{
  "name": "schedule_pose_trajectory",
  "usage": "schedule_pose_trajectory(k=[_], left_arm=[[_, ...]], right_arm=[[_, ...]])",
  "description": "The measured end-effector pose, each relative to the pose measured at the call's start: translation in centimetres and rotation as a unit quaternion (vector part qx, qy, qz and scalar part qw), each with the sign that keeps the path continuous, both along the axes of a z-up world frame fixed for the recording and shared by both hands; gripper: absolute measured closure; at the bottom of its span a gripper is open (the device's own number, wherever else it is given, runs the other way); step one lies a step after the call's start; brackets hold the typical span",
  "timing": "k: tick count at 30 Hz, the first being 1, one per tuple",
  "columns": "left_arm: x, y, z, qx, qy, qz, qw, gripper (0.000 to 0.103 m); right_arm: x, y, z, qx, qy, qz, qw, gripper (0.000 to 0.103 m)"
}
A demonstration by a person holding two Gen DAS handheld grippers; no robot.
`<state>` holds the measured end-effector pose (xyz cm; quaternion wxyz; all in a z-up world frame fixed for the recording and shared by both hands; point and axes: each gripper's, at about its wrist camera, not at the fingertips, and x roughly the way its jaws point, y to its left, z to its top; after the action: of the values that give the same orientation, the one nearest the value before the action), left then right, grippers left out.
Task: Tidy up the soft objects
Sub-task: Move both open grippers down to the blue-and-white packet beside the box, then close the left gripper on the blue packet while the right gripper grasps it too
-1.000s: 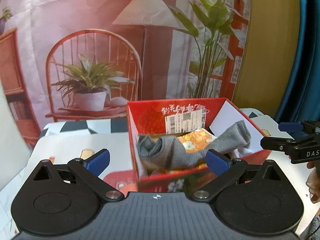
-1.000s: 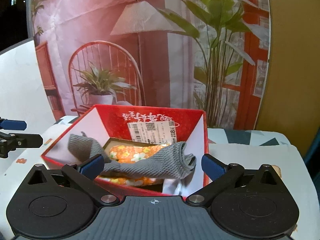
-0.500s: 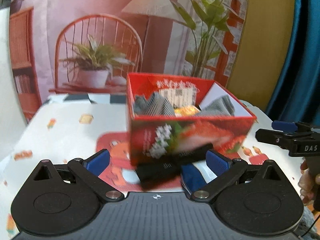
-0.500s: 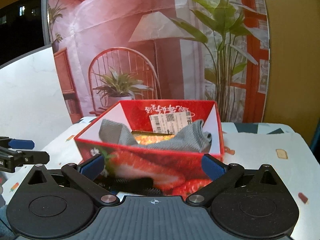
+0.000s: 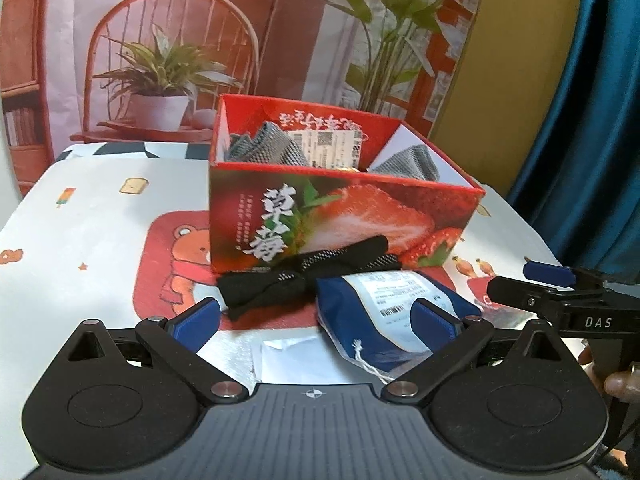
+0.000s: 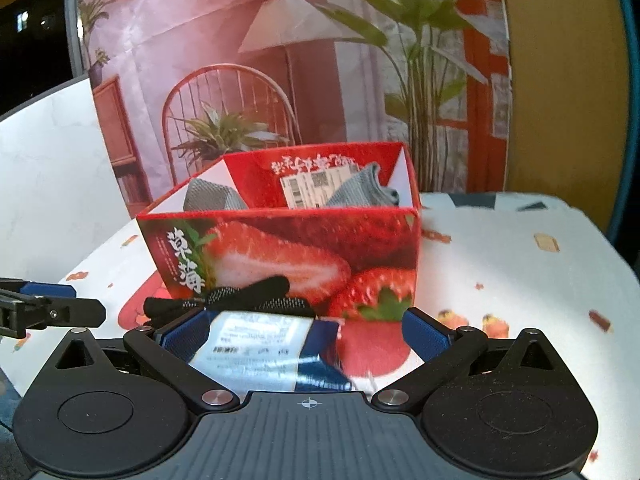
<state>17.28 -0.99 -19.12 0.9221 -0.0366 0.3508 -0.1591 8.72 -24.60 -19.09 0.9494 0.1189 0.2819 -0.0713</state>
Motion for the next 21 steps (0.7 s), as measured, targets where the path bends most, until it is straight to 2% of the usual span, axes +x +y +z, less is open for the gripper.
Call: schedule_pose_trajectory(k=[4,6,9,18,21], left_arm=[[0.5,-1.0,-0.2,0.01,0.001,-0.023,0.9997,0.009],[1.1,-1.6,-0.3,0.014,0.002,-0.034,0.9993,0.019],[2.6,-2.1,-1.0,0.014,0.018,-0.046,0.9987,0.024],[6.8,-2.5,-4.3,-0.034,0.109,-0.07,0.991,0.027],[7.4,-3.0,-5.0,-0.027,0.117,-0.078,0.9896,0.027]], right_arm=[[0.0,-0.7,-0.6,0.013,0.004,-0.002,1.0,0.004],[0.6,-1.1,-0.7,0.015,0.011,0.002,1.0,0.011],[2.1,-1.8,-0.9,0.013,0.028,0.02,0.999,0.017],[6.4,-3.2,-3.5,0.049,0.121,0.09,0.987,0.033],[7.2,-3.5,-4.4,0.062,0.141,0.102,0.983,0.034]])
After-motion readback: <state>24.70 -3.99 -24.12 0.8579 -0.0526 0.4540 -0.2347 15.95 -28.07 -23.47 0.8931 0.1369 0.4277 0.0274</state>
